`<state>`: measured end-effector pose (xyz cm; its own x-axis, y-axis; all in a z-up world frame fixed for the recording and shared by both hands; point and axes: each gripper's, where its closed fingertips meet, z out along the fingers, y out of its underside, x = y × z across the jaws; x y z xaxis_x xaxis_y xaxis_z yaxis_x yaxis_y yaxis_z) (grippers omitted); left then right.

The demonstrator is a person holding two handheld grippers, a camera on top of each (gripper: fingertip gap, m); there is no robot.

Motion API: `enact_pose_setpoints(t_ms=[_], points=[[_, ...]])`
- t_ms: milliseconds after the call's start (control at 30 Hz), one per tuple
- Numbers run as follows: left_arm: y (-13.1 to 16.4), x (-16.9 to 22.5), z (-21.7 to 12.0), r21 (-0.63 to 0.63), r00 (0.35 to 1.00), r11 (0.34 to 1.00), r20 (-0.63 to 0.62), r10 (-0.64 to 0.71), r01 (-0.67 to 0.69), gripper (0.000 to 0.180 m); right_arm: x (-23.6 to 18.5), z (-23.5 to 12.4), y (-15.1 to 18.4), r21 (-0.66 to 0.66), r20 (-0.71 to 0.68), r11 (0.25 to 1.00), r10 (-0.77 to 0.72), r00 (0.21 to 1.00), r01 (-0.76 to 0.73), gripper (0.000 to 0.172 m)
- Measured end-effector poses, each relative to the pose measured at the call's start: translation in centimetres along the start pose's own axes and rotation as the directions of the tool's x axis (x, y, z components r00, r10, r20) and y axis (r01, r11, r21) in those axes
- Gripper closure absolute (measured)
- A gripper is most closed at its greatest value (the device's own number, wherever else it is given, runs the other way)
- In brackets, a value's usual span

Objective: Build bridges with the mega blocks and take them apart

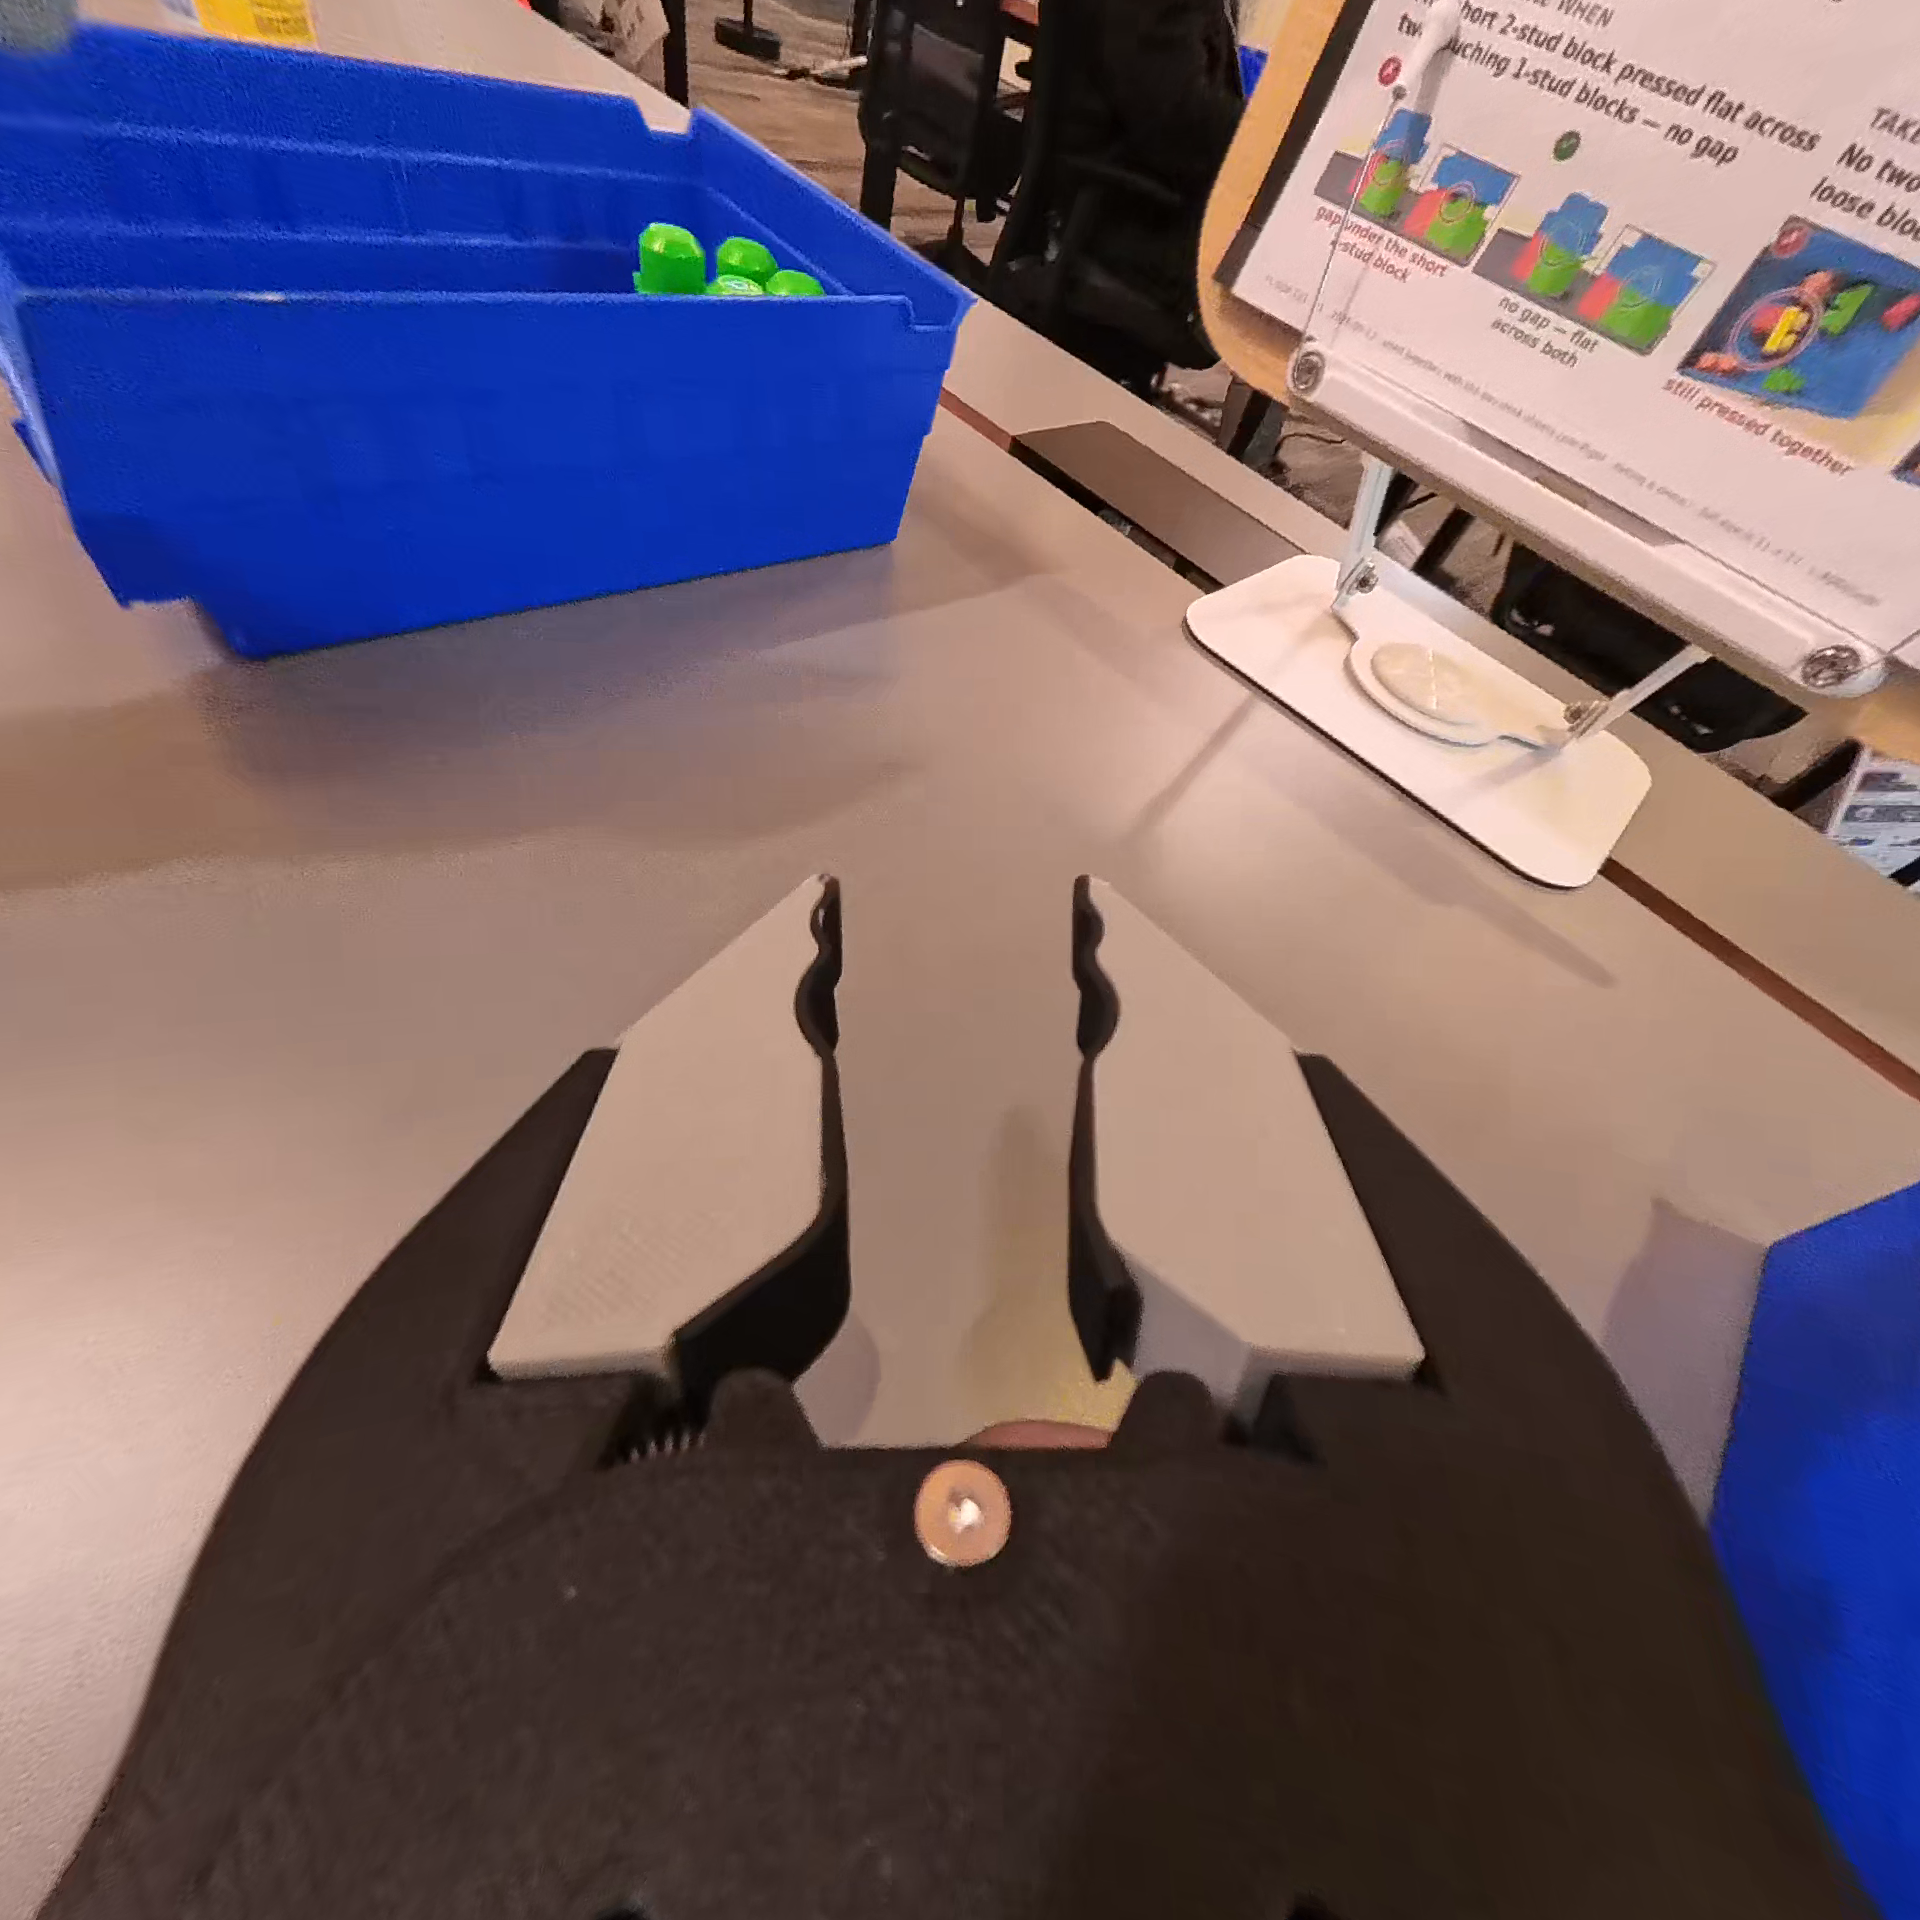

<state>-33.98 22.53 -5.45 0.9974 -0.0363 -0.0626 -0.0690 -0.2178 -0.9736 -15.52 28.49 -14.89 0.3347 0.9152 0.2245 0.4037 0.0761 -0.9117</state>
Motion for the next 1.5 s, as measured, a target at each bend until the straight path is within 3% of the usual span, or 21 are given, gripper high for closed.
enact_pose_setpoints(t_ms=[100,167,300,567,700,867,967,1033,1133,1233,1333,1500], points=[[0.6,-6.3,1.6,-0.111,0.992,0.993,0.125,-0.029,0.043,0.136,0.0,-0.4,-0.4,0.024,0.023,0.999,0.034,0.999,-0.035,0.131],[3.1,-8.4,3.9,-0.229,0.990,0.971,0.133,-0.045,0.075,0.133,0.1,-0.7,-0.8,0.046,0.045,0.996,0.079,0.996,-0.081,0.130],[8.6,-10.4,8.2,-0.416,0.983,0.901,0.174,-0.052,0.121,0.134,0.9,-1.1,-0.8,0.065,0.047,0.989,0.129,0.991,-0.132,0.130],[13.5,-13.5,12.5,-0.575,0.967,0.807,0.254,0.022,0.133,0.141,0.7,-1.3,-1.2,0.077,0.058,0.989,0.124,0.991,-0.129,0.130],[12.7,-13.8,12.4,-0.534,0.969,0.832,0.245,-0.020,0.152,0.145,0.5,-1.2,-1.0,0.064,0.049,0.994,0.090,0.995,-0.093,0.130],[8.3,-13.3,9.2,-0.382,0.976,0.910,0.199,-0.092,0.163,0.146,-0.3,-1.1,-1.1,0.068,0.112,0.988,0.130,0.985,-0.138,0.130],[4.3,-9.3,7.1,-0.223,0.969,0.945,-0.004,-0.247,0.240,0.146,-1.4,-1.1,-1.5,0.077,0.206,0.978,0.176,0.963,-0.195,0.129],[0.8,-5.2,5.2,-0.112,0.925,0.944,-0.196,-0.326,0.309,0.146,-2.5,-1.3,-2.1,0.094,0.297,0.965,0.209,0.932,-0.246,0.129],[-2.7,2.4,2.4,-0.027,0.841,0.938,-0.436,-0.321,0.344,0.146,-3.9,-1.9,-3.4,0.121,0.452,0.923,0.277,0.848,-0.366,0.126],[-3.5,9.7,1.0,0.025,0.789,0.956,-0.571,-0.227,0.293,0.147,-4.3,-3.1,-5.1,0.123,0.623,0.833,0.358,0.696,-0.539,0.119],[-3.9,15.4,-0.5,0.031,0.656,0.931,-0.718,-0.232,0.364,0.146,-3.7,-5.3,-7.0,0.146,0.757,0.729,0.353,0.550,-0.668,0.116],[-2.8,19.5,-0.8,-0.044,0.510,0.884,-0.803,-0.308,0.465,0.146,-2.8,-7.9,-8.6,0.190,0.837,0.638,0.291,0.462,-0.746,0.116]])
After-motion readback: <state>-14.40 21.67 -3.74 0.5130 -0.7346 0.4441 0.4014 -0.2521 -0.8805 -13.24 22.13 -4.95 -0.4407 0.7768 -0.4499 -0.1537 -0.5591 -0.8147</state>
